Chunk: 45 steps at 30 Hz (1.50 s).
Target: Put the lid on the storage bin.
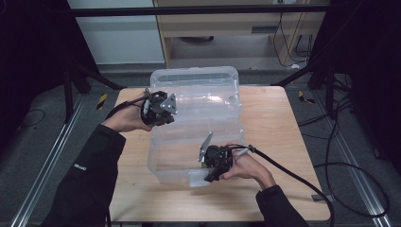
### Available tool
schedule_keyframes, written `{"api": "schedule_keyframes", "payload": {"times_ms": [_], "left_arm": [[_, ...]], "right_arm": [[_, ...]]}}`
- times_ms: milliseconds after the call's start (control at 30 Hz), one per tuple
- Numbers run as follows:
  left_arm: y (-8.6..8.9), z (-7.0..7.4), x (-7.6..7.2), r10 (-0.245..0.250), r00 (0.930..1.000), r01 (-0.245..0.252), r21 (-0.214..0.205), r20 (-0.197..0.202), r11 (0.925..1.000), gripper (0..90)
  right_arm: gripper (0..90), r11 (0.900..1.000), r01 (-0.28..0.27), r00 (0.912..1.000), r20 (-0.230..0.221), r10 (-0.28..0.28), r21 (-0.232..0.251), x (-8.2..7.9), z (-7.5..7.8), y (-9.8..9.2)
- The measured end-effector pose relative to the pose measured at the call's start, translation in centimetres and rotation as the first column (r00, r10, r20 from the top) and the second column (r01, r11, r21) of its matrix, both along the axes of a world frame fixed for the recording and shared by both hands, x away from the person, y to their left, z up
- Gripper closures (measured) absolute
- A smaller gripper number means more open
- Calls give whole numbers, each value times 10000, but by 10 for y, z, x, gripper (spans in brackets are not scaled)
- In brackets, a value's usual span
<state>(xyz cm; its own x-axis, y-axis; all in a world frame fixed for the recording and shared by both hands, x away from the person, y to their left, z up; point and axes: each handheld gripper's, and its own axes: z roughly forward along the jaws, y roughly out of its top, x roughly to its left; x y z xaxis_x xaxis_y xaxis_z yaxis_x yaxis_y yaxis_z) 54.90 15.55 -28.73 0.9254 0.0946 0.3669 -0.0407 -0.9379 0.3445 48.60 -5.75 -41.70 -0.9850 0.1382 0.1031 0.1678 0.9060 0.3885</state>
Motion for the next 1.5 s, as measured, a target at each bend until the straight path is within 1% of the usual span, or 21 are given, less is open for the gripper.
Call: {"api": "schedule_keyframes", "payload": {"times_ms": [100,200,233,267,367,467,600,733,767,1000,1033,1100,1233,1267,1300,1333,1367,1400,1500], "left_arm": [[1,-1,-4,-8,10000,8,-40,7,10000,887],[1,-1,-8,-40,10000,40,15,70,10000,887],[1,-2,-10,48,10000,-48,-110,-2,9999,887],[2,-1,-11,-69,10000,69,-77,68,9999,887],[2,-2,-15,-19,10000,19,-103,9,9999,887],[4,-3,-18,-27,10000,28,-210,35,9998,887],[6,-5,-23,-11,10000,11,-475,1,9989,887],[5,-6,-27,-41,10000,40,-498,-10,9988,888],[5,-6,-28,-52,10000,53,-450,24,9990,887],[6,-10,-38,-101,9999,97,-622,-64,9980,887],[7,-11,-40,-34,9999,25,-673,-131,9977,887],[7,-12,-42,-62,9998,50,-697,-169,9976,887],[8,-14,-47,-156,9998,149,-651,-93,9978,886],[8,-15,-48,-90,9998,79,-692,-154,9976,885],[8,-15,-50,-54,9998,40,-723,-197,9974,884],[8,-15,-52,-46,9997,29,-731,-236,9973,884],[7,-16,-53,-30,9997,10,-802,-256,9968,883],[7,-16,-55,-28,9998,13,-732,-209,9973,882],[8,-17,-57,-50,9999,39,-791,-130,9969,880]], "right_arm": [[623,10000,-35,10000,84,35,-36,0,0,0],[624,10000,-12,10000,18,12,-97,0,1,0],[624,9999,-20,10000,69,20,-98,-1,1,0],[624,9999,17,10000,83,-16,-117,-1,1,0],[624,9999,-31,9999,144,33,-130,-2,1,0],[623,9999,-50,9998,213,53,-134,-3,1,0],[622,9999,-87,9996,272,90,-146,-4,1,0],[622,9998,-49,9996,294,54,-182,-5,2,0],[622,9998,-35,9995,308,41,-171,-5,2,0],[619,9999,-47,9994,340,52,-158,-6,2,0],[618,9999,-34,9994,335,38,-144,-6,2,0],[617,9999,-41,9992,388,45,-117,-6,2,0],[610,9999,-2,9991,426,7,-116,-8,2,-1],[608,10000,-18,9991,414,20,-56,-7,2,-2],[642,9998,126,9988,472,-131,121,-7,2,-2],[668,9994,251,9987,428,-261,239,-6,3,-2],[689,9992,229,9984,501,-246,341,-6,2,-2],[691,9993,227,9983,524,-242,289,-6,3,-2],[692,9994,214,9978,618,-231,289,-7,3,-3]]}}
